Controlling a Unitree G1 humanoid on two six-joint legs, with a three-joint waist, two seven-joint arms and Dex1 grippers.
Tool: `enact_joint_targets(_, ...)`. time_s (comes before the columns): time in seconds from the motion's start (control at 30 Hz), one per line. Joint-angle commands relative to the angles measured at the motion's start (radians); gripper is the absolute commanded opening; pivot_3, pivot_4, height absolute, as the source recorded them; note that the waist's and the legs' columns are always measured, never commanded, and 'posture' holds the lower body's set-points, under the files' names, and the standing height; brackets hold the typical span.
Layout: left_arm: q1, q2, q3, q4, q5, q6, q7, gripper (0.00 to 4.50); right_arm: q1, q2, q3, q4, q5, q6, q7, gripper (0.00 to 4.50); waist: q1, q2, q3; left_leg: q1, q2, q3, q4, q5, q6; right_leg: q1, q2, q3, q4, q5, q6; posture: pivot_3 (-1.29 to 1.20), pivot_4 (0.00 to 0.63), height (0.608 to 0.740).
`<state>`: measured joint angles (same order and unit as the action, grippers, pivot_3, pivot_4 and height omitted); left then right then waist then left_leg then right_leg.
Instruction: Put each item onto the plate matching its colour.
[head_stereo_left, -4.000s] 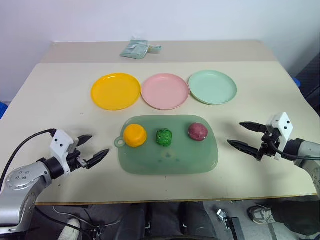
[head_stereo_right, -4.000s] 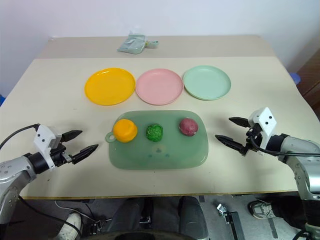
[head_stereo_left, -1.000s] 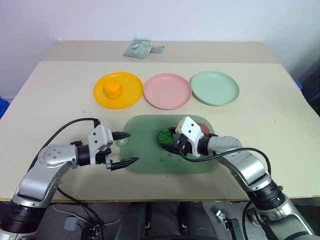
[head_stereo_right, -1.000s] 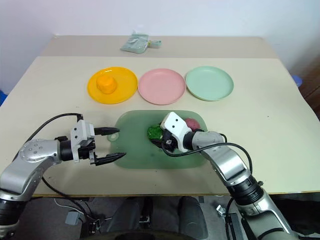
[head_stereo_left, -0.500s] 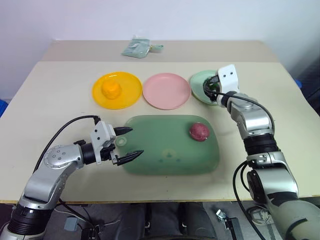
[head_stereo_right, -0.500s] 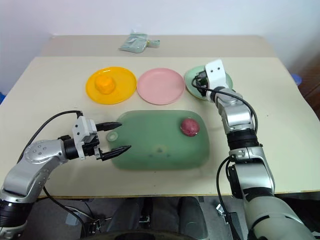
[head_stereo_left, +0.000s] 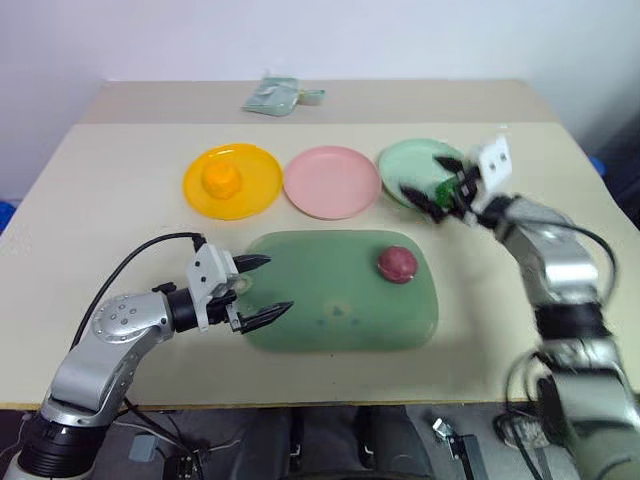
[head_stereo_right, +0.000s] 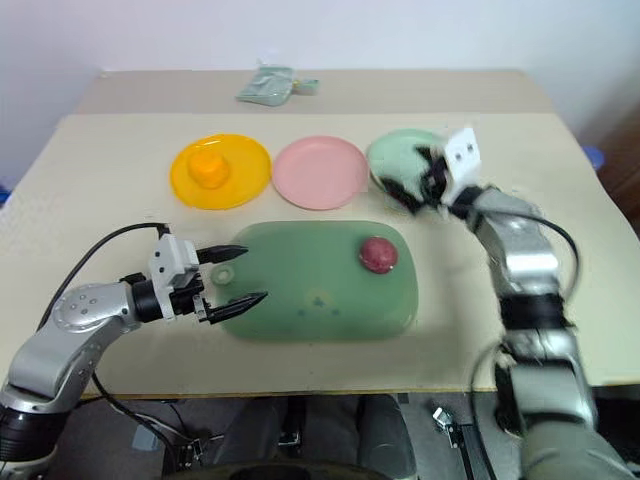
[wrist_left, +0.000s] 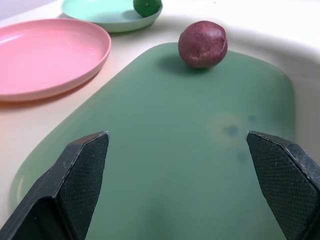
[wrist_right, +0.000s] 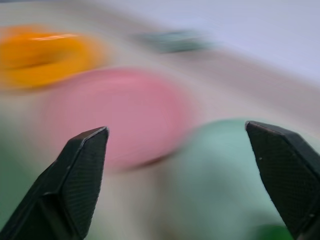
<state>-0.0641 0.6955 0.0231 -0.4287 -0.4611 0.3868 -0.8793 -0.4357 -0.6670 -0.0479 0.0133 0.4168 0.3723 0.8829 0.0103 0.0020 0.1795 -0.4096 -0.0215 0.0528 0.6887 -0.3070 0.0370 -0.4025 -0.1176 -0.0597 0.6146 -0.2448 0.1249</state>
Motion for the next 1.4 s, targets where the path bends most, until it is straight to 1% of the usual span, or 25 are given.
enact_joint_targets(0.03, -0.026, 0.005, 0.008, 0.006, -0.007, -0.015, -0.023, 4.50, 0.088, -0.053, 0.033, -0.172, 0.052, 0.086, 0.087, 4.47, -0.001, 0.000, 0.000, 0.000, 0.000, 0.000, 0.001, 0.000, 0.000, 0.000, 0.000, 0.000, 0.000, 0.000, 0.000, 0.00, 0.150, 0.740)
enact_joint_targets(0.1, -0.034, 0.003, 0.005, 0.015, -0.004, -0.018, -0.029, 4.50, 0.120, -0.058, 0.073, -0.188, 0.010, 0.097, 0.075, 4.47, -0.007, 0.000, 0.000, 0.001, 0.000, 0.001, 0.004, 0.000, 0.001, 0.000, 0.000, 0.001, 0.002, 0.000, 0.000, 0.00, 0.150, 0.740)
enact_joint_targets(0.2, -0.041, 0.000, 0.001, 0.019, 0.000, -0.018, -0.032, 4.50, 0.111, -0.038, 0.119, -0.144, -0.069, 0.081, 0.030, 4.47, -0.008, 0.000, 0.000, 0.002, 0.000, 0.001, 0.004, 0.000, 0.000, 0.000, 0.000, 0.001, 0.004, 0.000, -0.001, 0.00, 0.150, 0.740)
enact_joint_targets(0.23, -0.041, -0.001, 0.001, 0.019, 0.001, -0.018, -0.033, 4.50, 0.099, -0.024, 0.120, -0.128, -0.081, 0.081, 0.010, 4.23, -0.007, 0.000, 0.000, 0.002, 0.000, 0.001, 0.004, 0.000, 0.000, -0.001, 0.000, 0.001, 0.004, 0.000, -0.001, 0.00, 0.150, 0.740)
enact_joint_targets(0.3, -0.028, 0.002, 0.017, 0.020, 0.002, -0.022, -0.030, 4.50, 0.059, 0.017, 0.115, -0.130, -0.079, 0.073, -0.014, 3.60, -0.006, 0.000, 0.000, 0.001, 0.000, 0.001, 0.004, 0.000, 0.000, -0.001, 0.000, 0.001, 0.004, 0.000, -0.001, 0.00, 0.150, 0.740)
enact_joint_targets(0.37, -0.016, 0.004, 0.032, 0.020, 0.004, -0.026, -0.023, 4.50, 0.028, 0.051, 0.106, -0.130, -0.076, 0.072, -0.033, 2.66, -0.006, 0.000, 0.000, 0.001, 0.000, 0.001, 0.004, 0.000, 0.000, -0.002, 0.000, 0.001, 0.003, 0.000, -0.001, 0.00, 0.150, 0.740)
enact_joint_targets(0.4, -0.011, 0.002, 0.040, 0.023, 0.006, -0.028, -0.016, 4.50, 0.011, 0.067, 0.105, -0.122, -0.081, 0.069, -0.044, 2.43, -0.006, 0.000, 0.000, 0.001, 0.000, 0.001, 0.004, 0.000, 0.000, -0.002, 0.000, 0.001, 0.003, 0.000, -0.001, 0.00, 0.150, 0.740)
enact_joint_targets(0.43, -0.006, -0.001, 0.053, 0.029, 0.009, -0.032, -0.004, 4.50, -0.011, 0.086, 0.110, -0.107, -0.094, 0.055, -0.058, 2.38, -0.005, 0.000, 0.000, 0.001, 0.000, 0.001, 0.004, 0.000, 0.000, -0.002, 0.000, 0.001, 0.003, 0.000, -0.001, 0.00, 0.150, 0.740)
enact_joint_targets(0.47, 0.000, -0.005, 0.070, 0.038, 0.010, -0.034, 0.012, 4.50, -0.040, 0.112, 0.121, -0.083, -0.118, 0.028, -0.082, 2.38, -0.006, 0.000, 0.000, 0.001, 0.000, 0.001, 0.004, 0.000, 0.000, -0.002, 0.000, 0.001, 0.003, 0.000, -0.001, 0.00, 0.150, 0.740)
enact_joint_targets(0.5, 0.013, -0.012, 0.101, 0.052, 0.012, -0.040, 0.038, 4.50, -0.101, 0.171, 0.132, -0.015, -0.158, 0.006, -0.157, 2.38, -0.006, 0.000, 0.000, 0.001, 0.000, 0.001, 0.004, 0.000, 0.000, -0.001, 0.000, 0.001, 0.003, 0.000, -0.001, 0.00, 0.150, 0.740)
enact_joint_targets(0.57, 0.038, -0.034, 0.169, 0.083, 0.020, -0.046, 0.101, 4.50, -0.249, 0.303, 0.146, 0.179, -0.239, -0.006, -0.336, 2.38, -0.026, 0.000, 0.000, 0.001, 0.000, 0.001, 0.005, 0.000, 0.000, -0.001, 0.000, 0.001, 0.004, 0.000, -0.001, 0.00, 0.150, 0.740)
enact_joint_targets(0.6, 0.049, -0.043, 0.192, 0.094, 0.028, -0.052, 0.126, 4.50, -0.311, 0.353, 0.155, 0.281, -0.277, -0.025, -0.393, 2.38, -0.029, 0.000, 0.000, 0.001, 0.000, 0.001, 0.005, 0.001, -0.001, -0.002, 0.000, 0.002, 0.005, 0.000, -0.001, 0.00, 0.150, 0.740)
enact_joint_targets(0.7, 0.076, -0.060, 0.226, 0.096, 0.035, -0.058, 0.164, 4.50, -0.419, 0.433, 0.162, 0.496, -0.335, -0.120, -0.451, 2.38, -0.026, 0.000, 0.000, 0.001, 0.000, 0.001, 0.002, 0.001, -0.002, -0.006, 0.000, 0.001, 0.012, -0.001, -0.003, 0.00, 0.150, 0.740)
enact_joint_targets(0.77, 0.104, -0.069, 0.242, 0.080, 0.038, -0.060, 0.181, 4.50, -0.483, 0.474, 0.141, 0.634, -0.334, -0.174, -0.465, 2.38, -0.022, 0.000, 0.000, 0.001, -0.001, -0.001, 0.000, 0.001, -0.002, -0.007, 0.000, 0.001, 0.014, -0.001, -0.004, 0.00, 0.150, 0.740)
enact_joint_targets(0.8, 0.118, -0.071, 0.247, 0.069, 0.038, -0.061, 0.187, 4.50, -0.505, 0.486, 0.130, 0.681, -0.332, -0.199, -0.466, 3.40, -0.023, 0.000, 0.000, 0.000, -0.002, -0.001, -0.001, 0.001, -0.002, -0.007, -0.001, 0.000, 0.014, -0.001, -0.004, 0.00, 0.150, 0.740)
enact_joint_targets(0.83, 0.127, -0.075, 0.248, 0.058, 0.039, -0.061, 0.195, 4.50, -0.521, 0.489, 0.122, 0.714, -0.333, -0.226, -0.464, 3.78, -0.024, -0.001, 0.000, 0.000, -0.003, -0.001, -0.001, 0.001, -0.002, -0.007, -0.001, 0.000, 0.013, -0.001, -0.004, 0.00, 0.150, 0.740)
enact_joint_targets(0.87, 0.135, -0.078, 0.251, 0.050, 0.039, -0.061, 0.201, 4.50, -0.530, 0.489, 0.119, 0.735, -0.337, -0.252, -0.464, 4.28, -0.024, 0.000, 0.000, 0.000, -0.003, -0.001, -0.002, 0.001, -0.002, -0.006, -0.001, 0.000, 0.013, -0.001, -0.004, 0.00, 0.150, 0.740)
enact_joint_targets(0.9, 0.142, -0.083, 0.257, 0.043, 0.035, -0.061, 0.210, 4.50, -0.531, 0.481, 0.114, 0.734, -0.338, -0.281, -0.458, 4.45, -0.024, 0.000, 0.000, 0.000, -0.003, -0.001, -0.002, 0.001, -0.002, -0.006, -0.001, 0.000, 0.012, -0.001, -0.004, 0.00, 0.150, 0.740)
enact_joint_targets(0.97, 0.151, -0.094, 0.267, 0.034, 0.030, -0.063, 0.227, 4.50, -0.516, 0.453, 0.113, 0.705, -0.344, -0.334, -0.436, 4.45, -0.026, 0.000, 0.000, 0.000, -0.003, 0.000, -0.001, 0.001, -0.002, -0.006, -0.001, 0.000, 0.012, -0.001, -0.003, 0.00, 0.150, 0.740)
enact_joint_targets(1.07, 0.155, -0.108, 0.269, 0.025, 0.036, -0.061, 0.253, 4.50, -0.462, 0.382, 0.106, 0.617, -0.327, -0.391, -0.346, 4.45, -0.027, 0.000, 0.000, 0.001, -0.002, 0.000, -0.002, 0.002, -0.004, -0.006, -0.001, 0.000, 0.012, -0.001, -0.003, 0.00, 0.150, 0.740)
enact_joint_targets(1.17, 0.182, -0.101, 0.330, 0.057, 0.045, -0.088, 0.265, 4.50, -0.334, 0.253, 0.039, 0.399, -0.209, -0.347, -0.172, 4.45, -0.022, 0.000, 0.000, 0.001, -0.001, 0.000, -0.002, 0.002, -0.004, -0.006, 0.000, 0.000, 0.012, -0.001, -0.003, 0.00, 0.150, 0.740)
enact_joint_targets(1.23, 0.216, -0.086, 0.377, 0.079, 0.054, -0.107, 0.262, 4.50, -0.235, 0.145, -0.016, 0.289, -0.138, -0.276, -0.073, 4.45, -0.022, 0.000, 0.000, 0.001, -0.001, 0.000, -0.002, 0.002, -0.004, -0.006, 0.000, 0.000, 0.010, -0.001, -0.003, 0.00, 0.150, 0.740)
enact_joint_targets(1.33, 0.276, -0.071, 0.463, 0.117, 0.041, -0.128, 0.240, 4.50, -0.092, 0.002, -0.095, 0.227, -0.075, -0.209, 0.032, 4.45, -0.021, 0.000, 0.000, 0.001, -0.001, 0.001, -0.002, 0.002, -0.003, -0.004, 0.000, 0.000, 0.007, -0.001, -0.003, 0.00, 0.150, 0.740)
enact_joint_targets(1.4, 0.320, -0.065, 0.514, 0.148, 0.030, -0.137, 0.220, 4.50, 0.009, -0.072, -0.144, 0.209, -0.038, -0.162, 0.088, 4.45, -0.022, 0.000, 0.000, 0.002, 0.001, 0.001, -0.002, 0.002, -0.003, -0.003, 0.000, 0.000, 0.002, -0.001, -0.003, 0.00, 0.150, 0.740)
